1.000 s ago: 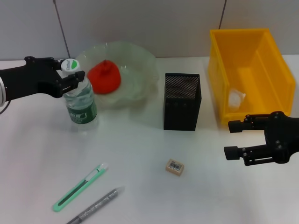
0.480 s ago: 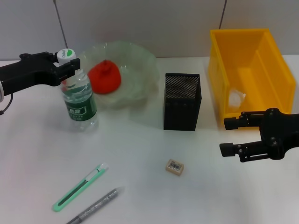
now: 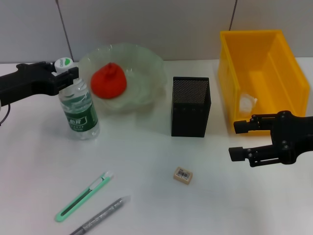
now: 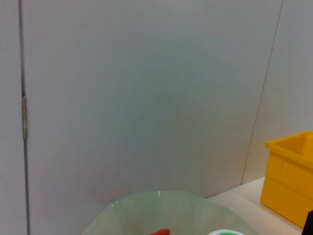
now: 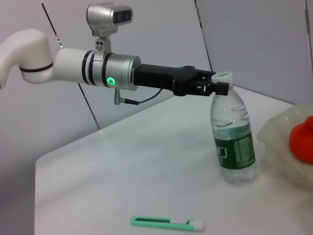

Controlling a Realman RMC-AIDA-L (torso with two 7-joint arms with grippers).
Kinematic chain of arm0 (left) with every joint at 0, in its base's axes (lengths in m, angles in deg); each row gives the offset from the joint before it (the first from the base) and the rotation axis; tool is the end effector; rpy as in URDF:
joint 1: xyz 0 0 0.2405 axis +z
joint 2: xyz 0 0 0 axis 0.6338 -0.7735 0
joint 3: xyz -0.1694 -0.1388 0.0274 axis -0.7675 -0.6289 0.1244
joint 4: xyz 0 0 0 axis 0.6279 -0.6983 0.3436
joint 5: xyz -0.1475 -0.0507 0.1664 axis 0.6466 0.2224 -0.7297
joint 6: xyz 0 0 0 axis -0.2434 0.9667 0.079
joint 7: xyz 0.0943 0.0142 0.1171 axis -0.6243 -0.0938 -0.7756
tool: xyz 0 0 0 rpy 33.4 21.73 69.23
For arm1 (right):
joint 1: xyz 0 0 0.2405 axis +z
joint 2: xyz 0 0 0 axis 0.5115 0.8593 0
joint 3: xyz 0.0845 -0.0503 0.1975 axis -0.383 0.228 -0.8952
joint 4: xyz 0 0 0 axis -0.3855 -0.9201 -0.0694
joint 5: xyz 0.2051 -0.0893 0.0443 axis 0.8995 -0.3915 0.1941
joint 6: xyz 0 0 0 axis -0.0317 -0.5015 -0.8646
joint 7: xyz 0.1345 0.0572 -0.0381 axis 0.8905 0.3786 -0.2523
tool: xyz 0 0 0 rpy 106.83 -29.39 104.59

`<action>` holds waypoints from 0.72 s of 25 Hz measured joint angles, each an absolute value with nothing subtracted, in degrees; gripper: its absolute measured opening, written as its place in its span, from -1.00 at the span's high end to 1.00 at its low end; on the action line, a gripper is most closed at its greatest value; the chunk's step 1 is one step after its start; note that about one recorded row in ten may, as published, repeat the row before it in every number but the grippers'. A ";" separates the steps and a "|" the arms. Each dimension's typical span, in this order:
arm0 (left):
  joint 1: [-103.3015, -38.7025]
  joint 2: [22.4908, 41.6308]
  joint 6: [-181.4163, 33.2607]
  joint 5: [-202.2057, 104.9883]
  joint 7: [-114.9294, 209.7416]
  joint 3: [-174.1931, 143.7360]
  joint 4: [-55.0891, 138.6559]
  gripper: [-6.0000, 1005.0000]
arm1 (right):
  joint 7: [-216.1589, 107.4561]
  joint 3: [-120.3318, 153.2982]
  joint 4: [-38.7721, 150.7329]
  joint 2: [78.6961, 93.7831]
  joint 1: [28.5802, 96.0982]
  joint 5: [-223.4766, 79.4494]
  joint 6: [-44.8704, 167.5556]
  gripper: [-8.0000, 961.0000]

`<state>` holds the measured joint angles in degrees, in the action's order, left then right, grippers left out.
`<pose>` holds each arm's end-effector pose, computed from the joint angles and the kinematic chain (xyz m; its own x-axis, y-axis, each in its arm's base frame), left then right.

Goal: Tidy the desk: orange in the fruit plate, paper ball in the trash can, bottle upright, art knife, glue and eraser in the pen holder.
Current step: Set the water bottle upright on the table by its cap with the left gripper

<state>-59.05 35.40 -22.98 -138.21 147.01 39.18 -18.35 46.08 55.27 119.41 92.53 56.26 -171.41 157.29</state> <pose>-0.2351 0.3882 0.0758 0.7559 0.3332 0.5635 0.6340 -0.5873 -0.5032 0.1923 0.3160 0.0781 0.8383 -0.3765 -0.3944 -0.4292 -0.9018 -0.0512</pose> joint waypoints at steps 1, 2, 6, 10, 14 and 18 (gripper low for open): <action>-59.06 35.41 -22.98 -138.21 146.93 39.10 -18.17 0.07 | 46.08 55.27 119.41 92.53 56.26 -171.41 157.29 -0.67; -59.20 35.41 -23.00 -138.12 146.73 38.93 -17.72 0.07 | 46.08 55.27 119.05 92.53 56.41 -171.43 157.11 -0.67; -59.48 35.46 -22.79 -137.90 146.20 38.69 -16.70 0.06 | 46.00 55.28 118.10 92.52 56.92 -171.45 156.74 -0.67; -59.36 35.54 -22.57 -137.86 145.96 38.64 -16.31 0.06 | 45.89 55.27 117.10 92.40 57.74 -171.82 156.30 -0.67; -59.15 35.64 -22.68 -137.96 146.05 38.63 -15.59 0.06 | 45.88 55.27 117.06 92.42 57.96 -172.08 156.17 -0.67; -58.02 35.50 -21.49 -136.06 145.76 38.62 -16.31 -0.17 | 45.88 55.28 117.01 92.45 58.10 -172.18 156.05 -0.67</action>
<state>-58.02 35.50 -21.49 -136.06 145.76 38.62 -16.31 45.88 55.28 117.01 92.45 58.10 -172.18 156.05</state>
